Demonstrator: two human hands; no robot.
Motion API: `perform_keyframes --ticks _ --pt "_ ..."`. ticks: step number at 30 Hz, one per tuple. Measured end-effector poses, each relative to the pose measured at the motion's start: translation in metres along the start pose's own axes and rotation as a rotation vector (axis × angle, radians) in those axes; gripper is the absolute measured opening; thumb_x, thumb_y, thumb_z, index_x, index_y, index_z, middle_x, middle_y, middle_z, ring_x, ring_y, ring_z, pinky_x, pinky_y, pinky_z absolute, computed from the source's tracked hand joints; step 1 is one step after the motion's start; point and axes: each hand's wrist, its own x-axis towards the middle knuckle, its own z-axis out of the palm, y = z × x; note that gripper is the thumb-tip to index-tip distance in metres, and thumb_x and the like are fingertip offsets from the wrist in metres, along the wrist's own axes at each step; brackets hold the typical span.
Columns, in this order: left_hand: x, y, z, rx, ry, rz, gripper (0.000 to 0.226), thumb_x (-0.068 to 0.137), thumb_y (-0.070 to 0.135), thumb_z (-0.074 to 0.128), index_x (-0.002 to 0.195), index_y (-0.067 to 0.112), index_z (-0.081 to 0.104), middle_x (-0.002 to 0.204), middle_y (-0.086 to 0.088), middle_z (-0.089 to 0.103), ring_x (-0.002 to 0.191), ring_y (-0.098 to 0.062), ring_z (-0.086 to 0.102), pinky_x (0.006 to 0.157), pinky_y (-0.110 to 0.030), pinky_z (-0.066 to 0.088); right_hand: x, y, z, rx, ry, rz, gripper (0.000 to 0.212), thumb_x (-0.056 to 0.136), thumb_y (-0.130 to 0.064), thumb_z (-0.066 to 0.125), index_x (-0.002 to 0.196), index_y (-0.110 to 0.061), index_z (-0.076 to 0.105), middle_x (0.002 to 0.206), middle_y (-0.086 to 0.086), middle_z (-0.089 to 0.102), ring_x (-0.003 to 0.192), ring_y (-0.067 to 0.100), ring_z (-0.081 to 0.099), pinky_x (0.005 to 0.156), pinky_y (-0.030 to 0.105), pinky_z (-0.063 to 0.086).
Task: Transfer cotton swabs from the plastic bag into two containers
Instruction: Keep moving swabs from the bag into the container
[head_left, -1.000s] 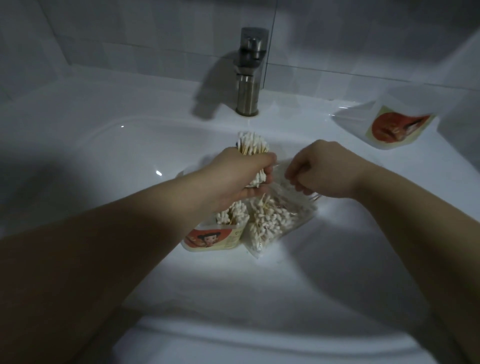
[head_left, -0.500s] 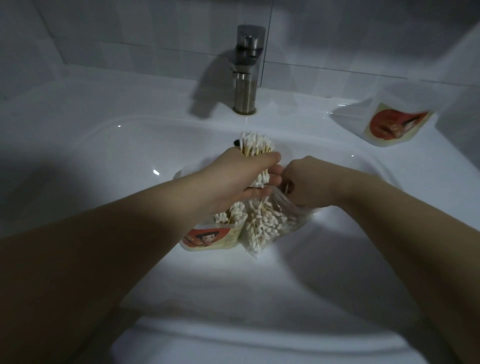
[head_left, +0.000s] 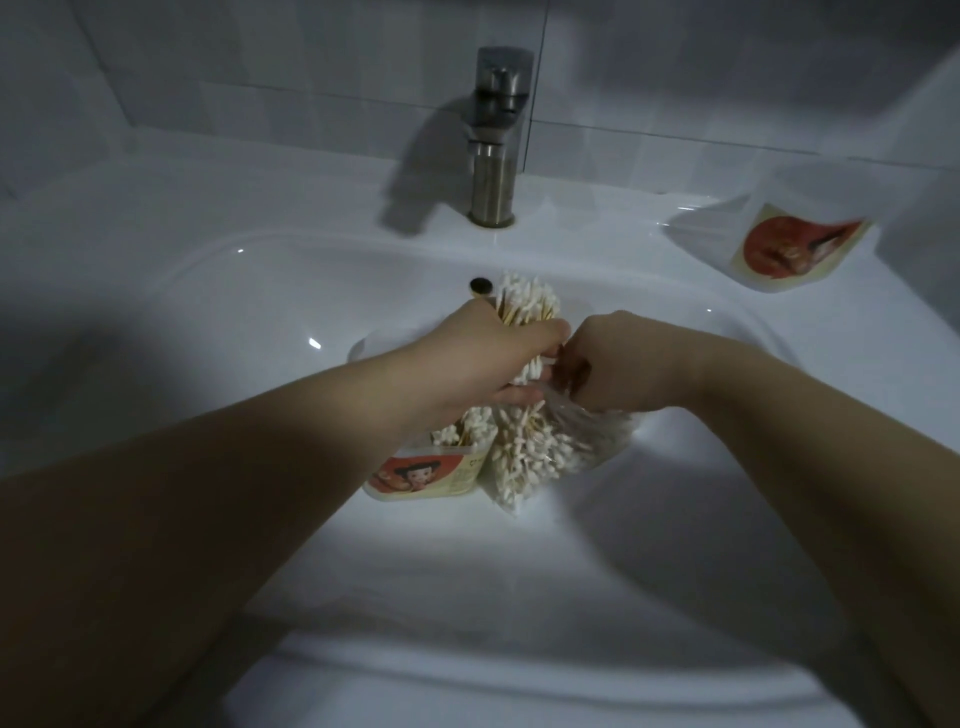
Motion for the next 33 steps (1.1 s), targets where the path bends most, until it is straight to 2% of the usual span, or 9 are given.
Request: perform_keyframes --ticks 8,14,16,18,20,24,29,31,33 --pt "0.001 -0.001 -0.001 0.05 0.002 0.007 0.029 0.095 0.029 0.073 0.108 0.003 0.073 0.094 -0.008 0.073 0.083 -0.013 0.074 0.079 -0.033 0.064 -0.007 0.008 -0.013 0.284 0.117 0.043 0.014 0.08 -0.019 0.074 0.077 -0.032 0.08 0.06 -0.012 0.071 0.056 -0.001 0.067 0.065 0.023 0.053" --pt "0.003 -0.001 -0.002 0.049 0.044 -0.002 0.03 0.095 0.029 0.072 0.109 0.002 0.071 0.104 -0.016 0.073 0.082 -0.015 0.075 0.073 -0.031 0.064 -0.013 0.018 -0.023 0.365 0.429 0.027 0.016 0.085 -0.018 0.075 0.084 -0.033 0.078 0.056 -0.023 0.067 0.055 -0.007 0.065 0.053 0.001 0.04" --pt "0.002 -0.001 -0.002 0.06 0.06 -0.017 0.033 0.093 0.032 0.074 0.111 0.004 0.072 0.118 -0.023 0.07 0.093 -0.021 0.076 0.074 -0.034 0.064 -0.014 0.02 -0.024 0.444 0.546 0.05 0.012 0.086 -0.018 0.075 0.087 -0.03 0.078 0.057 -0.025 0.067 0.056 -0.009 0.065 0.054 -0.001 0.039" --pt "0.002 -0.001 -0.002 0.029 0.062 0.003 0.031 0.092 0.032 0.076 0.11 0.007 0.073 0.114 -0.018 0.073 0.091 -0.019 0.077 0.073 -0.035 0.065 -0.015 0.021 -0.026 0.528 0.618 0.051 0.012 0.086 -0.018 0.076 0.086 -0.03 0.077 0.059 -0.024 0.068 0.057 -0.008 0.066 0.055 -0.001 0.04" --pt "0.001 0.002 -0.002 -0.008 0.068 0.042 0.026 0.092 0.03 0.076 0.108 0.009 0.073 0.102 -0.01 0.075 0.082 -0.012 0.076 0.07 -0.034 0.064 -0.016 0.019 -0.026 0.594 0.622 0.037 0.01 0.086 -0.018 0.077 0.085 -0.028 0.077 0.061 -0.022 0.069 0.057 -0.005 0.067 0.054 0.0 0.041" --pt "-0.002 0.004 -0.003 -0.063 -0.037 0.048 0.029 0.093 0.025 0.076 0.117 0.009 0.072 0.115 -0.008 0.076 0.096 -0.018 0.077 0.073 -0.032 0.062 -0.015 0.009 -0.023 0.687 0.577 -0.03 0.01 0.087 -0.015 0.077 0.086 -0.025 0.078 0.069 -0.012 0.075 0.062 0.004 0.072 0.062 0.01 0.052" --pt "-0.003 0.004 0.001 -0.04 -0.055 0.077 0.023 0.091 0.012 0.077 0.113 0.005 0.074 0.094 -0.008 0.076 0.065 -0.008 0.065 0.057 -0.022 0.053 -0.01 0.006 -0.018 0.695 0.567 -0.035 0.019 0.094 -0.013 0.068 0.109 -0.023 0.076 0.078 -0.009 0.076 0.07 0.004 0.074 0.076 0.018 0.057" --pt "-0.002 0.004 0.002 -0.005 -0.035 0.068 0.024 0.092 0.011 0.073 0.115 0.004 0.072 0.089 -0.006 0.076 0.06 -0.007 0.061 0.054 -0.022 0.05 -0.009 0.008 -0.017 0.666 0.569 -0.009 0.027 0.1 -0.015 0.059 0.122 -0.023 0.071 0.083 -0.013 0.074 0.069 0.001 0.073 0.063 0.008 0.05" --pt "-0.001 0.003 0.002 0.025 -0.021 0.063 0.018 0.094 0.009 0.069 0.111 0.006 0.072 0.082 -0.002 0.075 0.057 -0.006 0.06 0.053 -0.021 0.048 -0.009 0.009 -0.017 0.666 0.55 0.031 0.032 0.103 -0.014 0.049 0.127 -0.024 0.068 0.084 -0.009 0.075 0.068 0.002 0.074 0.05 0.008 0.045"
